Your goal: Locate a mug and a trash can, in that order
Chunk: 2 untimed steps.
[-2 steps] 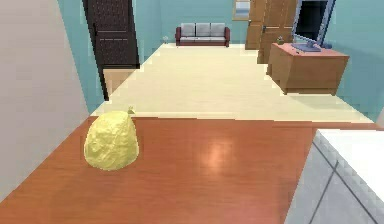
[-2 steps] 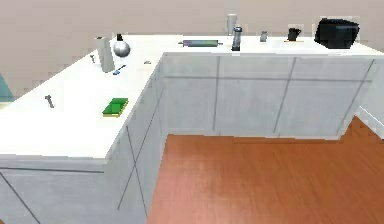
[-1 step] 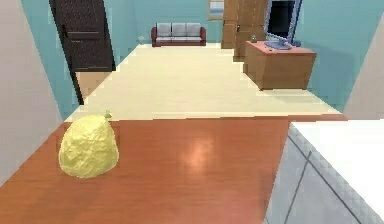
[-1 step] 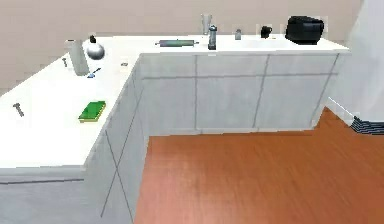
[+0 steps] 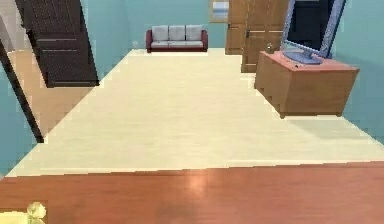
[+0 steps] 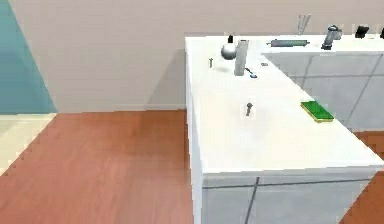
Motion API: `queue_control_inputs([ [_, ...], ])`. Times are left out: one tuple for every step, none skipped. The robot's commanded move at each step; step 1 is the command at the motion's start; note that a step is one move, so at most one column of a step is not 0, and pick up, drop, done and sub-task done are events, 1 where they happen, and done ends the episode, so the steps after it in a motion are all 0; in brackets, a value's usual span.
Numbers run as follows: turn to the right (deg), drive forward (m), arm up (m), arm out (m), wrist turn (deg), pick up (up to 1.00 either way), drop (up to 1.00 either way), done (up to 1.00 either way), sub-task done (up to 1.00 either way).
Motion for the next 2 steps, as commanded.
queue_control_inputs([
  [3.0,0.0,0.0,0.0,0.0,0.0,0.0,0.0,0.0],
  [-45.0,0.0,0.0,0.0,0.0,0.0,0.0,0.0,0.0],
])
